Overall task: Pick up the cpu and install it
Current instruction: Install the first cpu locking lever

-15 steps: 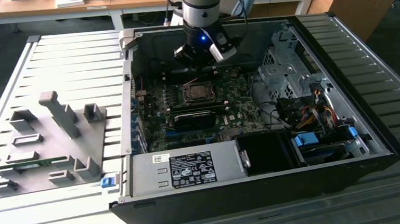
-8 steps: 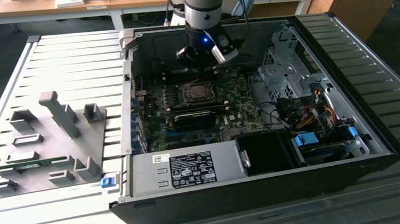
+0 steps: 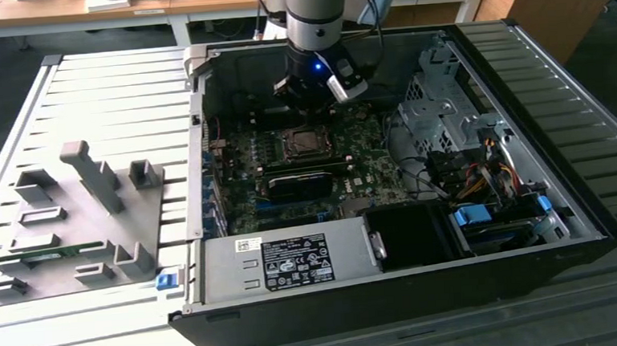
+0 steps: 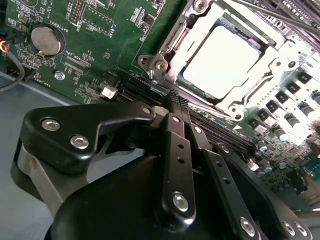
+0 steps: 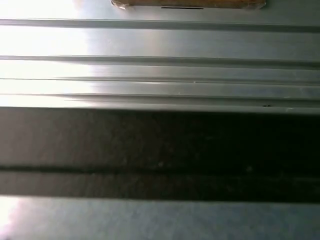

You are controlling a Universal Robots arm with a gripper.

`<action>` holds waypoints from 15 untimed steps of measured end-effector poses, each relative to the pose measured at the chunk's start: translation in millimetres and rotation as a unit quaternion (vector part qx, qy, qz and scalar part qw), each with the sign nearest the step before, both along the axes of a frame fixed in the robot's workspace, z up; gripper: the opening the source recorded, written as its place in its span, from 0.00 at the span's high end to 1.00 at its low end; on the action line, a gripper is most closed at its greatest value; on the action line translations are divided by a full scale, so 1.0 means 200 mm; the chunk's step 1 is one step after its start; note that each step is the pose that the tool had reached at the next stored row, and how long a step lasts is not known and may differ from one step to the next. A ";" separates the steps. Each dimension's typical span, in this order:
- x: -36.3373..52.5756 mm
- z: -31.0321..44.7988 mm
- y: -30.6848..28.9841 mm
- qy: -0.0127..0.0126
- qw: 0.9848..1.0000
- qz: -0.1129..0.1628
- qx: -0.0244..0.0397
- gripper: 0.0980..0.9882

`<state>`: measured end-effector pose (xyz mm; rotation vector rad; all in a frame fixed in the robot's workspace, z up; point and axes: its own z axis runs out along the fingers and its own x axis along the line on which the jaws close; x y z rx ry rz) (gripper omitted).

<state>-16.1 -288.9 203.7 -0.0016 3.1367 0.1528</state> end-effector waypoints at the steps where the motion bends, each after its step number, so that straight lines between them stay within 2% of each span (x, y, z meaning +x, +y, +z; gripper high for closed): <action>1: 0.000 -0.003 0.000 0.000 1.000 0.000 0.000 0.99; 9: 0.000 -0.022 0.000 0.000 1.000 0.000 -0.002 0.99; 15: 0.001 -0.019 0.000 0.000 1.000 0.000 -0.001 0.99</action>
